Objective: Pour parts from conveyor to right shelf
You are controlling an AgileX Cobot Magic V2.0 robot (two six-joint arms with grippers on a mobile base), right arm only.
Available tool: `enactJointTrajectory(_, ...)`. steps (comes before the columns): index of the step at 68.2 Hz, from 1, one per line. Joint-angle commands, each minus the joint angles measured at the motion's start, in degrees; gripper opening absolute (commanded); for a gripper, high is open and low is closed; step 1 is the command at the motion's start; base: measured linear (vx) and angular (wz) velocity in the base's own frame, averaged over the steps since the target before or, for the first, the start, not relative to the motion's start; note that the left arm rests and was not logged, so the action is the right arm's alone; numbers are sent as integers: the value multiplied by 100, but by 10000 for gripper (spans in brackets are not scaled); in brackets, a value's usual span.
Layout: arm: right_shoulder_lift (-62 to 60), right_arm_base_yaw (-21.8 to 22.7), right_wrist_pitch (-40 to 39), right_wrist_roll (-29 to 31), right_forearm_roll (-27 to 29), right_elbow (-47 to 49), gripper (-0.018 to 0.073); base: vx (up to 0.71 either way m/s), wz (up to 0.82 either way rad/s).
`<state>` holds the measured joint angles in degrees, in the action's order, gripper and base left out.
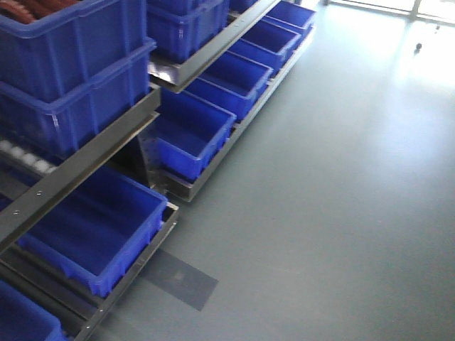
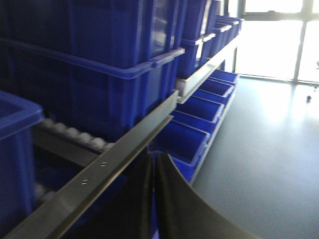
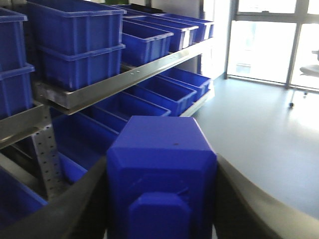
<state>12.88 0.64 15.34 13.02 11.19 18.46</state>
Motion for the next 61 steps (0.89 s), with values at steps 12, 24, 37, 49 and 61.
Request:
enactJointTrajectory(12,54,24,-491,36,5,167,-9,25,87)
enactJointTrajectory(24,54,24,-491,36,5,167,-9,21,81)
enactJointTrajectory(37,54,24,-491,36,5,167,-9,16,74)
enactJointTrajectory(49,54,24,-491,36,5,167,-9,14,78)
enactJointTrajectory(61,54,24,-491,36,5,167,-9,14,67)
